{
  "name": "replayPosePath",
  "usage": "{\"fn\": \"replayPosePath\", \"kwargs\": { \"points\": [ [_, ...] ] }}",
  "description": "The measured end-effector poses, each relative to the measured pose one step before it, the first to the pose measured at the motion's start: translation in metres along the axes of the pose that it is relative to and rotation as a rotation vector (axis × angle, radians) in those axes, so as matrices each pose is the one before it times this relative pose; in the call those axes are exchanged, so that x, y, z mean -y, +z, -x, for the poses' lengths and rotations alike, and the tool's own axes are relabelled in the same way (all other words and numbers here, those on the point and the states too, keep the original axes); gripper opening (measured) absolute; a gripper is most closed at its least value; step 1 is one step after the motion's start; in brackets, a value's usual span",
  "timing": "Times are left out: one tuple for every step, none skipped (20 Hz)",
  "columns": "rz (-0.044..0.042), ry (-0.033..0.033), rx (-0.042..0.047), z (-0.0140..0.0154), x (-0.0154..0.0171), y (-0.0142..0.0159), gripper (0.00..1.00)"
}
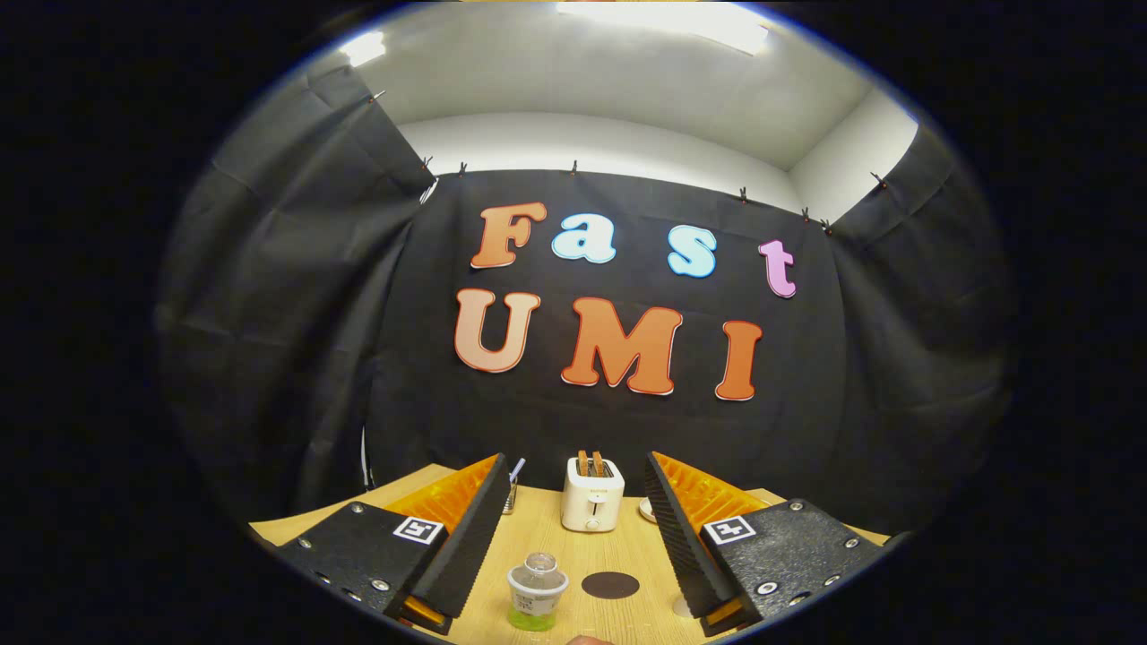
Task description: Take the bottle from table, then pour the juice into the cup, finally place the bottle on the coaster
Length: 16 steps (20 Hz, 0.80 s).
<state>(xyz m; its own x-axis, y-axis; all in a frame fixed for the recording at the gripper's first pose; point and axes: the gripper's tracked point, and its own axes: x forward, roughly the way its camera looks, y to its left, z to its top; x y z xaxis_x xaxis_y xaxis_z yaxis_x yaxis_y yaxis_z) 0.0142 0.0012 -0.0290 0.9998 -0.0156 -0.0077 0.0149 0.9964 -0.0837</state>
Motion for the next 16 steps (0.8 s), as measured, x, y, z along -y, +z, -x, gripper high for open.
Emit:
{"fn": "replayPosePath", "kwargs": {
  "points": [
    [0.01195, 0.01091, -0.00997, -0.00108, -0.00530, -0.00656, 0.90],
    [0.00076, -0.00395, -0.00885, -0.00082, -0.00082, -0.00704, 0.90],
    [-0.01825, -0.01078, -0.01659, -0.00155, 0.00177, -0.00930, 0.90],
    [-0.02558, 0.00300, -0.02296, -0.00140, -0.00234, -0.01286, 0.90],
    [-0.02517, 0.00411, -0.01026, -0.00180, -0.00193, -0.00912, 0.90],
    [-0.02350, 0.00224, -0.01046, -0.00182, 0.00023, -0.00867, 0.90],
    [-0.02423, -0.00012, -0.01356, -0.00118, 0.00199, -0.01029, 0.90],
    [-0.01738, 0.00588, -0.01311, -0.00076, -0.00056, -0.01072, 0.90],
    [-0.00681, -0.00044, -0.00379, -0.00089, 0.00022, -0.00871, 0.90],
    [-0.00339, -0.00387, -0.00696, -0.00020, 0.00273, -0.00996, 0.90],
    [0.00022, 0.00782, -0.00684, -0.00148, -0.00208, -0.01025, 0.90],
    [-0.00215, 0.00677, -0.01213, -0.00167, -0.00392, -0.01060, 0.90],
    [-0.00359, 0.01387, -0.01105, -0.00133, -0.00435, -0.01024, 0.90],
    [-0.00592, 0.00594, -0.00920, -0.00115, -0.00390, -0.00782, 0.90],
    [-0.00331, 0.00502, -0.01339, -0.00260, -0.00235, -0.00955, 0.90],
    [-0.00325, 0.00069, -0.01681, -0.00189, -0.00163, -0.01071, 0.90]
  ]
}}
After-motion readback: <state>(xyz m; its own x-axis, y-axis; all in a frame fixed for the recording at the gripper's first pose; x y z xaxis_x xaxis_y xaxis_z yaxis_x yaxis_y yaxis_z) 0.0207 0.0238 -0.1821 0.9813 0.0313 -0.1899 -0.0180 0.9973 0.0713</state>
